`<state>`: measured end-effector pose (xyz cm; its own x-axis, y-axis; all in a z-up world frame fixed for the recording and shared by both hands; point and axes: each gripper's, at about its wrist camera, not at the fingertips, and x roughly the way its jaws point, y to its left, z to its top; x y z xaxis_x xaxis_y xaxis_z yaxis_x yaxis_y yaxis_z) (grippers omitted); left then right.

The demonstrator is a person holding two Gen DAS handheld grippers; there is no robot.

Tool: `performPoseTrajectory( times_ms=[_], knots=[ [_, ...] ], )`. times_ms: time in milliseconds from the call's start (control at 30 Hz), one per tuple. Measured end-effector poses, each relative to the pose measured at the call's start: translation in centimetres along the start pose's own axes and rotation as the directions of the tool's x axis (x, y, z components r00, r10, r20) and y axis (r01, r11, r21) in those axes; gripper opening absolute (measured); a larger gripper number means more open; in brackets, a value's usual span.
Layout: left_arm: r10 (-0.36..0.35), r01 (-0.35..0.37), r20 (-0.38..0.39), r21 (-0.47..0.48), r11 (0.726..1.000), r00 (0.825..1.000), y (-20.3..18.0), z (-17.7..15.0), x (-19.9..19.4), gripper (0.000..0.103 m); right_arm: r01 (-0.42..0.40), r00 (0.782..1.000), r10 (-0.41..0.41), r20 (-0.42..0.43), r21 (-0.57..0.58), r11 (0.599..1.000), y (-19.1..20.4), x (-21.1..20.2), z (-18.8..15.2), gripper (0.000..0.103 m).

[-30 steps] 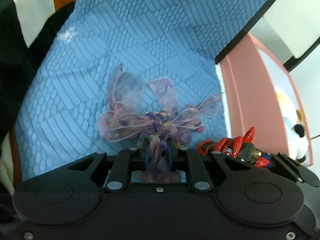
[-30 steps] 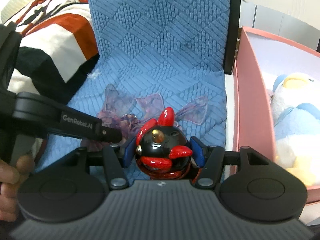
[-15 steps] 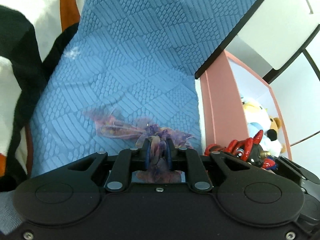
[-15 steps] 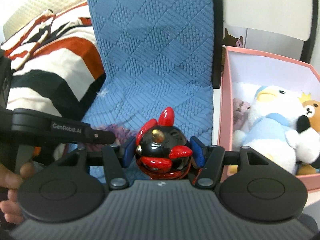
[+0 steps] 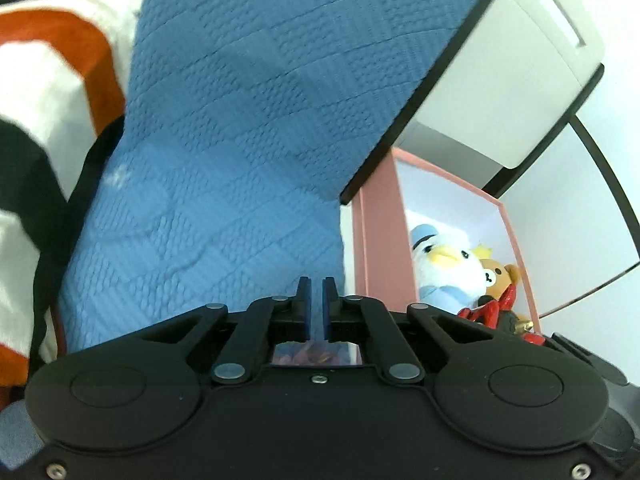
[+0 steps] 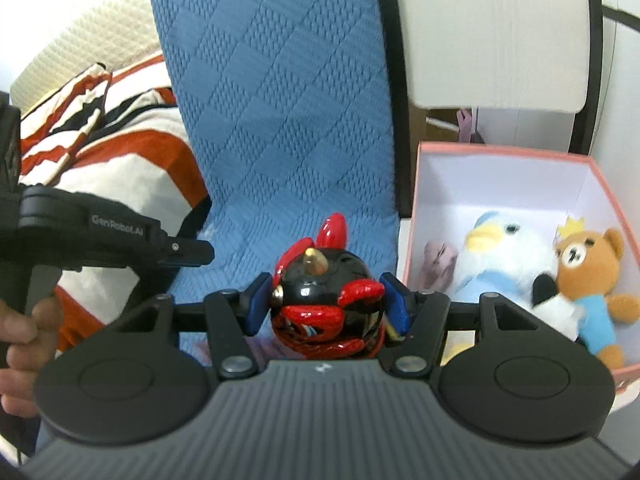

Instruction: Organize objects

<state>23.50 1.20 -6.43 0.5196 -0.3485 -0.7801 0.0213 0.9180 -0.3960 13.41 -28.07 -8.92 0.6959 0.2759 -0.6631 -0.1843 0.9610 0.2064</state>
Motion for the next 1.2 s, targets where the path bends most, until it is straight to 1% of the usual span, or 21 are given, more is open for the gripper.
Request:
performPoseTrajectory(
  times_ms=[100, 200, 300, 367, 400, 433, 467, 500, 533, 600, 667, 733, 900, 1000, 1033, 1100, 1133, 1200],
  knots=[
    [-0.011, 0.011, 0.001, 0.007, 1.000, 1.000, -1.5, 0.9, -0.2, 0.002, -0.010, 1.000, 0.010, 0.003, 0.029, 1.000, -1.3, -0.5, 0.8, 0.061],
    [0.001, -0.001, 0.010, 0.038, 0.999, 1.000, -3.0, 1.4, -0.2, 0.001, 0.000, 1.000, 0.000, 0.018, 0.031, 1.000, -2.5, -1.2, 1.4, 0.061],
    [0.004, -0.004, -0.011, 0.047, 0.999, 1.000, -3.4, 1.1, 0.3, 0.004, 0.006, 1.000, -0.007, 0.026, 0.033, 0.999, -3.4, -1.5, 1.6, 0.061],
    [0.005, -0.004, -0.029, 0.031, 1.000, 1.000, -2.6, 0.0, 1.0, 0.007, 0.003, 1.000, -0.004, 0.025, 0.042, 0.999, -4.0, -1.7, 1.5, 0.061],
    [0.007, -0.005, -0.044, 0.029, 1.000, 0.999, -2.3, -0.7, 1.4, 0.014, 0.002, 1.000, -0.003, 0.026, 0.047, 0.999, -4.2, -1.8, 1.4, 0.061],
    [0.010, -0.009, -0.061, 0.026, 1.000, 0.998, -1.8, -1.6, 1.8, 0.024, 0.000, 1.000, -0.001, 0.026, 0.052, 0.999, -4.3, -2.0, 1.3, 0.061],
    [0.013, -0.011, -0.073, 0.023, 1.000, 0.997, -1.4, -2.3, 2.1, 0.032, 0.000, 1.000, -0.001, 0.025, 0.056, 0.998, -4.4, -2.0, 1.0, 0.061],
    [0.016, -0.014, -0.086, 0.021, 1.000, 0.996, -1.0, -3.1, 2.4, 0.046, 0.000, 1.000, -0.002, 0.022, 0.060, 0.998, -4.5, -2.0, 0.8, 0.061],
    [0.021, -0.019, -0.098, 0.024, 1.000, 0.995, -0.6, -4.1, 2.7, 0.053, 0.000, 1.000, -0.001, 0.019, 0.064, 0.998, -4.5, -2.0, 0.6, 0.061],
    [0.030, -0.025, -0.132, 0.039, 0.999, 0.991, -0.1, -5.9, 3.3, 0.057, -0.002, 1.000, 0.001, 0.013, 0.072, 0.997, -4.5, -2.1, 0.1, 0.061],
    [0.040, -0.025, -0.192, 0.078, 0.997, 0.981, -0.1, -7.8, 4.5, 0.057, -0.003, 1.000, 0.002, 0.011, 0.080, 0.997, -4.5, -2.1, -0.4, 0.061],
    [0.067, -0.043, -0.234, 0.105, 0.994, 0.970, -0.2, -9.4, 5.7, 0.057, -0.001, 1.000, 0.000, 0.011, 0.083, 0.997, -4.4, -2.3, -0.6, 0.061],
    [0.074, -0.034, -0.286, 0.141, 0.989, 0.955, -0.4, -12.1, 7.8, 0.057, 0.002, 1.000, -0.004, 0.022, 0.083, 0.997, -4.4, -2.7, -1.0, 0.061],
    [0.084, -0.032, -0.309, 0.169, 0.985, 0.947, -0.9, -13.7, 9.2, 0.050, 0.010, 1.000, -0.012, 0.028, 0.090, 0.996, -4.4, -3.1, -1.4, 0.061],
    [0.083, -0.025, -0.318, 0.183, 0.983, 0.945, -1.1, -14.4, 9.9, 0.043, 0.009, 0.999, -0.012, 0.032, 0.094, 0.996, -4.5, -3.3, -1.5, 0.061],
    [0.127, -0.059, -0.338, 0.203, 0.977, 0.933, -1.1, -15.3, 11.1, 0.031, 0.016, 0.999, -0.019, 0.036, 0.097, 0.995, -4.5, -3.5, -1.8, 0.061],
    [0.132, -0.062, -0.332, 0.213, 0.975, 0.934, -1.2, -15.7, 11.3, 0.033, 0.016, 0.999, -0.020, 0.039, 0.096, 0.995, -4.5, -3.7, -1.9, 0.061],
    [0.103, -0.037, -0.327, 0.202, 0.979, 0.940, -1.3, -15.9, 11.0, 0.033, 0.016, 0.999, -0.020, 0.043, 0.094, 0.995, -4.5, -4.0, -2.0, 0.061]
  ],
)
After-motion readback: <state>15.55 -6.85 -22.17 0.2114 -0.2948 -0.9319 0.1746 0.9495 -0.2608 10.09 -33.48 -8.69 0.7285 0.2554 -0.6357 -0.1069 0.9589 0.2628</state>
